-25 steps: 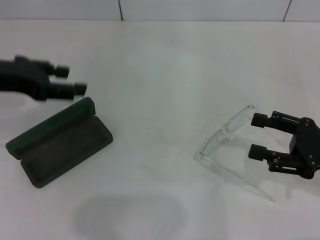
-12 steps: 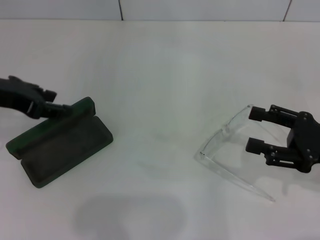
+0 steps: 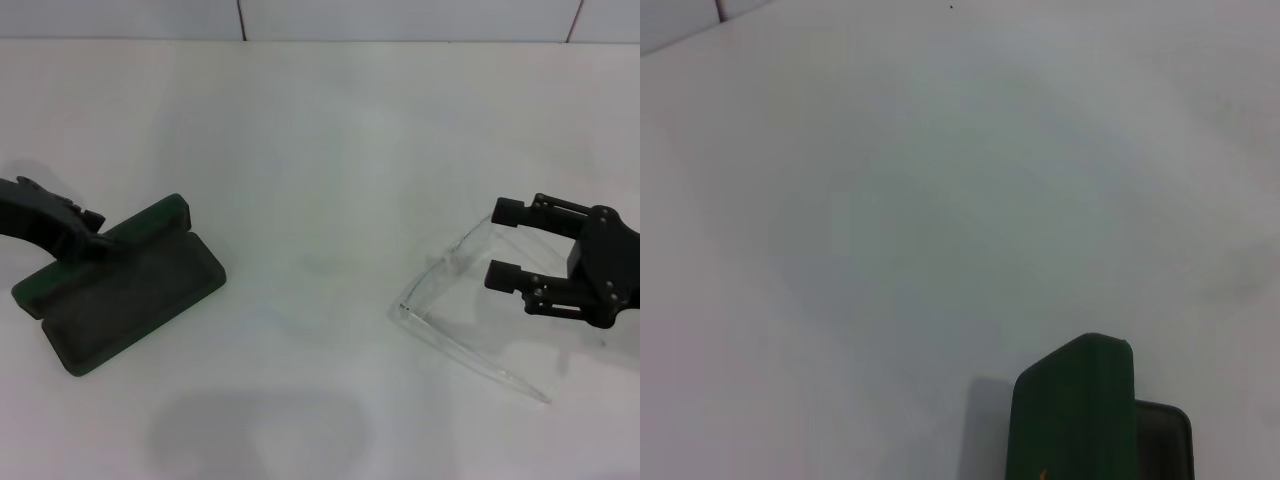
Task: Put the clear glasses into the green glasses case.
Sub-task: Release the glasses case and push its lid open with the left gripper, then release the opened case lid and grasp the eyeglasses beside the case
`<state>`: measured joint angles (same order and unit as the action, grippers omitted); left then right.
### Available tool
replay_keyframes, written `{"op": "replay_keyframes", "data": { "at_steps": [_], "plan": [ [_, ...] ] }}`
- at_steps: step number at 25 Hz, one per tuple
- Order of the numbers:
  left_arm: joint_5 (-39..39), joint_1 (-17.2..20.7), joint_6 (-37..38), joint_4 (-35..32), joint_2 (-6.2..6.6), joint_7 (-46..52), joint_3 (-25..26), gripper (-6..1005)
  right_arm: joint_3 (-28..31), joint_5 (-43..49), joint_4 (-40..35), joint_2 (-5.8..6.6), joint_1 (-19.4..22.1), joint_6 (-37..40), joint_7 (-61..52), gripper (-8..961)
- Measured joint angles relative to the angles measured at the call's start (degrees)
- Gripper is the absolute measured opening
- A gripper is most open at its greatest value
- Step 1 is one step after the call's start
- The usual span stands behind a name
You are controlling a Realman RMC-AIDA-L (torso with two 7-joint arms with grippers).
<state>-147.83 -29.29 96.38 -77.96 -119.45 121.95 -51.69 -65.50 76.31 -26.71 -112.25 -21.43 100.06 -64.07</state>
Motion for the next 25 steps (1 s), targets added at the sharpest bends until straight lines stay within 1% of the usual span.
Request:
{"op": "replay_keyframes", "data": {
  "at_steps": [4,9,14,15,16,19,21,23,25],
  "plan": [
    [-0.1,0.1,-0.1,0.2,0.01,-0.6,-0.5,442,0.1,0.0,0.0,0.01,-0.1,-0.1,0.6,772],
    [-0.2,0.5,-0.3,0.0,0.02,-0.9,-2.2,346,2.0,0.2,0.0,-0.11,0.5,-0.1,0.8,764],
    [-1.5,1.4,-2.4,-1.4,-0.02,-0.9,-6.3,251,3.5,0.3,0.3,-0.11,0.9,-0.8,1.1,756],
    [-1.7,2.4,-3.1,-2.9,-0.02,-0.9,-9.2,251,3.8,0.5,0.6,0.09,0.7,-1.6,0.6,754],
    [-1.7,2.4,-3.1,-2.9,-0.02,-0.9,-9.2,251,3.8,0.5,0.6,0.09,0.7,-1.6,0.6,752],
    [-1.9,3.1,-3.2,-5.1,-0.12,-0.6,-12.4,251,3.6,2.3,-0.3,1.08,-0.3,-2.5,-1.8,747],
    [-1.3,3.1,-3.0,-6.3,-0.23,-0.5,-13.2,250,3.7,5.3,-2.5,1.91,-1.3,-2.8,-4.4,744],
    [-0.5,3.1,-2.8,-7.2,-0.22,-0.5,-13.4,250,3.7,9.7,-6.1,2.63,-2.5,-2.9,-7.9,725],
    [-0.1,3.0,-2.4,-8.1,-0.20,-0.5,-13.4,250,3.7,14.4,-12.2,3.29,-3.6,-2.5,-13.3,706]
  ]
}}
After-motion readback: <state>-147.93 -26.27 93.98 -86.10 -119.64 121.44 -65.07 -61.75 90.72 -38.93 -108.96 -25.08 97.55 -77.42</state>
